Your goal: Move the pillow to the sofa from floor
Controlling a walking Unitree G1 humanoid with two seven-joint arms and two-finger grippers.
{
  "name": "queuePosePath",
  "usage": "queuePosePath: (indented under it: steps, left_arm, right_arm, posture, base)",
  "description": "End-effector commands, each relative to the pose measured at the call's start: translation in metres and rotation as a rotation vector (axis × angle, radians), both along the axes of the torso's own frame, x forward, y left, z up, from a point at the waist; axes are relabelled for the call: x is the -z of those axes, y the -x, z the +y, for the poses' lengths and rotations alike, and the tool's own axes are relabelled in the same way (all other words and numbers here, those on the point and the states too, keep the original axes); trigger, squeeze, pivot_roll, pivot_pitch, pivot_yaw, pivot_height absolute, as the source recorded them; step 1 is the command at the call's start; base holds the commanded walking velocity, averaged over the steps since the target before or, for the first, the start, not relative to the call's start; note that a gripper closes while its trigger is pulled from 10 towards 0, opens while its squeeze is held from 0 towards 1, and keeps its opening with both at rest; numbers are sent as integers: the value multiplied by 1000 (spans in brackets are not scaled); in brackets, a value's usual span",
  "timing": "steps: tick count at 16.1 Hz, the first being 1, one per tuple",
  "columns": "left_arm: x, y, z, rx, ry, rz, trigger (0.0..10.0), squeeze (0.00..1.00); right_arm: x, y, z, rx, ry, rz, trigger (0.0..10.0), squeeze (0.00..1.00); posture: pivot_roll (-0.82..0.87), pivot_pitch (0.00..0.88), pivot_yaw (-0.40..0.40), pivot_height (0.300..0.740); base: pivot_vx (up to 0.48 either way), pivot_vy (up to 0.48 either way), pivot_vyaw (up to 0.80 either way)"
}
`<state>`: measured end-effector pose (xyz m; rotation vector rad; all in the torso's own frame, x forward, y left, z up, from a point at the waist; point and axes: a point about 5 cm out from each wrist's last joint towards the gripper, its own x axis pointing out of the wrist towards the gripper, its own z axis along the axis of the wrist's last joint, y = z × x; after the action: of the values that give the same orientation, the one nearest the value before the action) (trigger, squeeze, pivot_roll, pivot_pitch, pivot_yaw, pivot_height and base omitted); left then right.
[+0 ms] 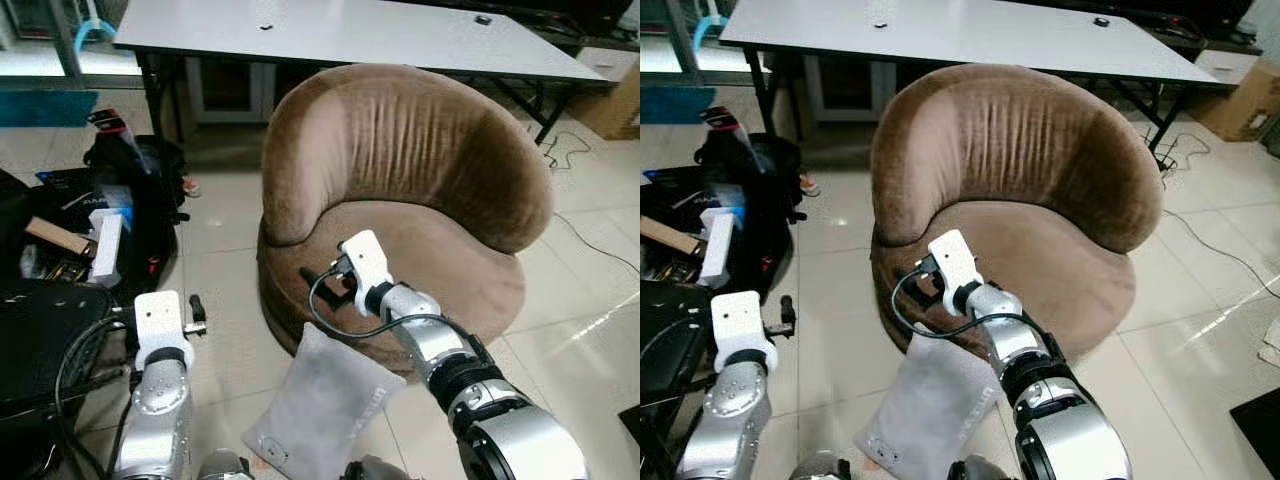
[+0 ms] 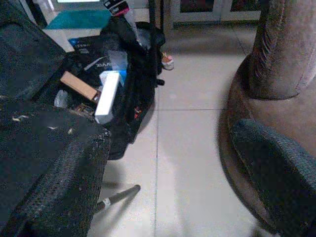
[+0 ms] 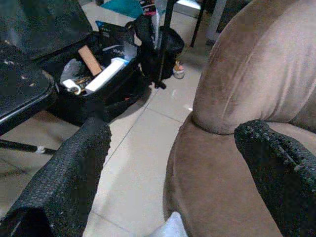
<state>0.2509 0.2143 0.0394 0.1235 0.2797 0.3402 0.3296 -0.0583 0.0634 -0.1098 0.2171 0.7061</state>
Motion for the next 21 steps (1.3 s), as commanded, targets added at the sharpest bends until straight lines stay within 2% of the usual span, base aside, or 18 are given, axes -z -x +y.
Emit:
queuePosePath:
  steps: [1,3,5,9,13,17,21]
  left_arm:
    - [-5,-5,-8,38,-4,-7,10000,0]
    - [-13,-15,-12,83,-25,-19,10000,0]
    - [-13,-20,-14,119,-39,-17,10000,0]
    - [-18,-29,-23,146,12,-52,10000,0]
    - [-19,-36,-26,183,13,-54,10000,0]
    - [-18,-37,-29,194,61,-62,10000,0]
    - [-19,-41,-30,195,45,-72,10000,0]
  right_arm:
    - [3,1,-4,4,2,4,10000,0]
    - [5,3,-5,-1,35,-33,10000,0]
    - [7,4,-7,20,65,-66,10000,0]
    - [5,2,-12,94,57,-91,10000,0]
    - [6,2,-7,128,20,-82,10000,0]
    - [6,4,8,107,6,-36,10000,0]
    - [7,2,6,126,17,-21,10000,0]
  posture:
    - [199,0,-134,697]
    - [185,0,-119,697]
    - [133,0,-70,697]
    - [99,0,-41,697]
    - [69,0,6,697]
    - [37,0,42,697]
    - [28,0,38,697]
  base:
    - [0,0,0]
    - [0,0,0]
    - [0,0,0]
    - [0,0,0]
    - [0,0,0]
    - [0,0,0]
    - [0,0,0]
